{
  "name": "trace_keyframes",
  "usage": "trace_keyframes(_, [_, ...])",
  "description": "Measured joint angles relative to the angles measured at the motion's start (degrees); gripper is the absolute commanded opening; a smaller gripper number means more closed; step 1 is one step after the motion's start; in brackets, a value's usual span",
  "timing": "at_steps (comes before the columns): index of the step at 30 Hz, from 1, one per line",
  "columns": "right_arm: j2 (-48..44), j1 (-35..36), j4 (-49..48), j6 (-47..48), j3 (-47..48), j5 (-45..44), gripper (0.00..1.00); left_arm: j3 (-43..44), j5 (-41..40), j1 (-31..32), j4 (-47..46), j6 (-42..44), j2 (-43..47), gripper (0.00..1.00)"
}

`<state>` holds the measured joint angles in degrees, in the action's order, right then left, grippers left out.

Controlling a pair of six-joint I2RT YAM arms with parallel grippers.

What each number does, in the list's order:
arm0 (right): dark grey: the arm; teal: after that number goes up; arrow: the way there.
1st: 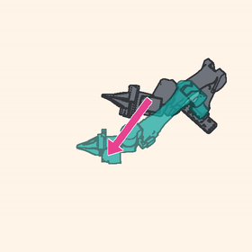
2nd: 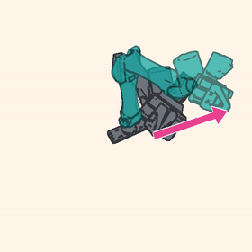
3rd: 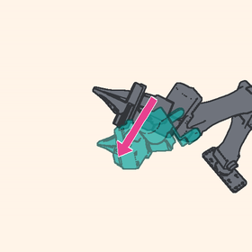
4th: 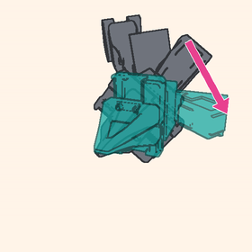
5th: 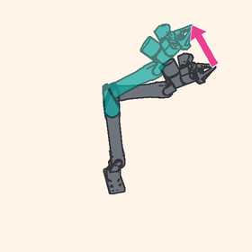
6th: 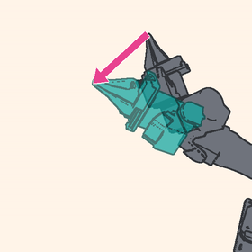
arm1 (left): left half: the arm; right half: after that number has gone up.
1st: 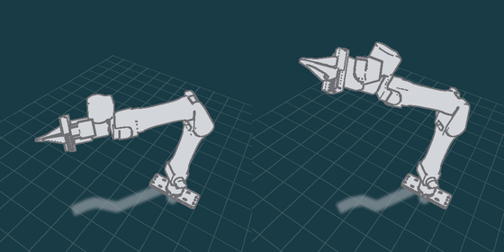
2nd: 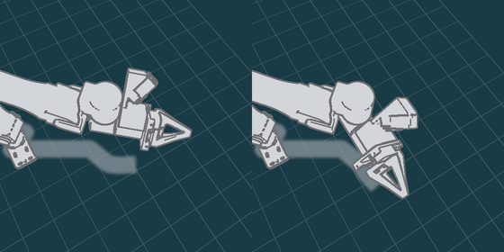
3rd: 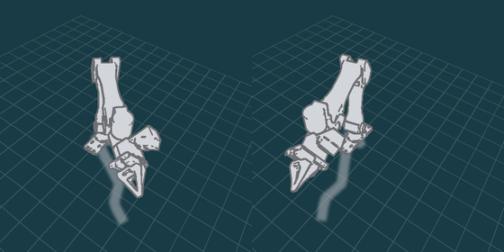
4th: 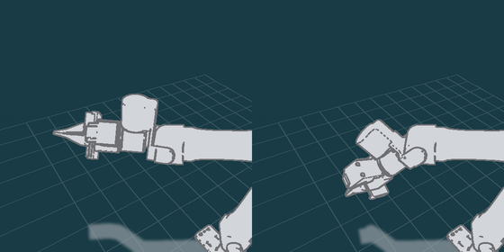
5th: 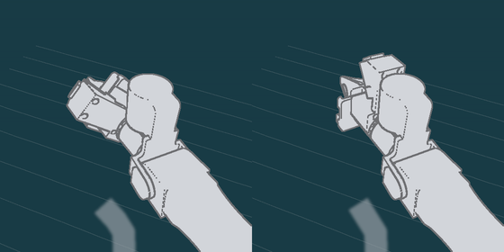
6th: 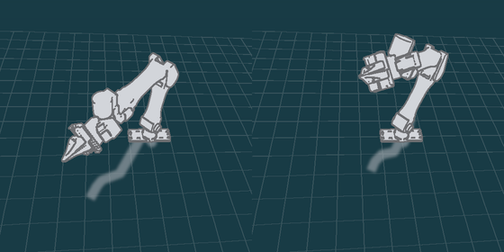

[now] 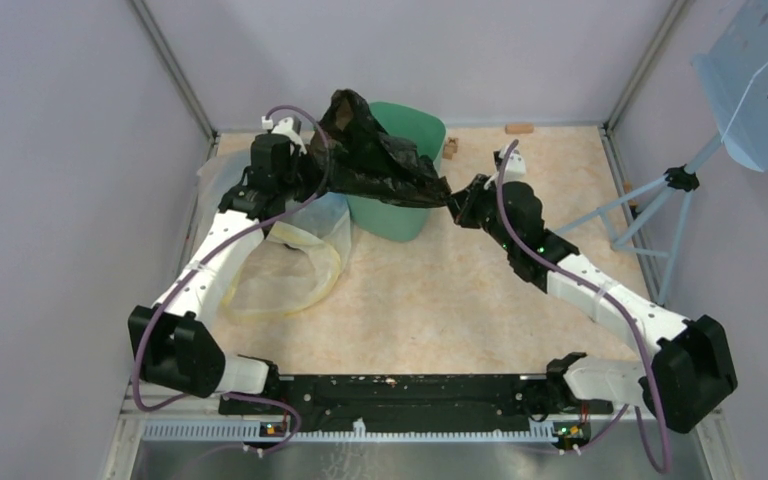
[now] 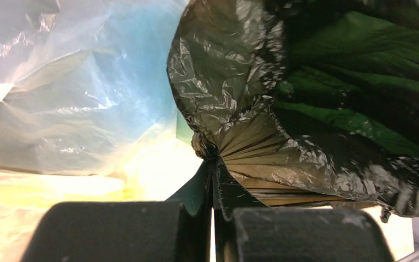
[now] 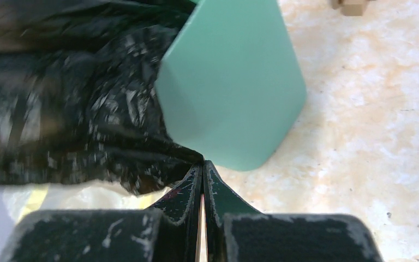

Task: Put the trash bags into the trash bin

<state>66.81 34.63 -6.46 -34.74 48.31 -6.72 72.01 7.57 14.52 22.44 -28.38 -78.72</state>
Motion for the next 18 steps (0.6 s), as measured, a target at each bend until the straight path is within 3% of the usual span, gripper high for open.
trace_keyframes(3, [3.65,-2.95,0.68,-0.48,1.49,1.68,0.0,-2.27,0.24,-0.68,-1.38,-0.37,0.0,0.0])
trace_keyframes(5, [5.33,-4.13,0.74,-0.72,2.27,3.02,0.06,-3.23,0.37,-0.76,-2.91,-0.68,0.0,0.0])
trace_keyframes(10, [8.7,-6.88,1.92,1.2,4.94,8.52,0.29,-5.18,0.55,-1.27,-7.87,-1.44,-0.15,0.01])
trace_keyframes(18, [5.42,-7.43,4.68,11.26,5.75,13.88,0.62,-5.18,0.68,-1.53,-11.78,-1.55,-0.57,0.02])
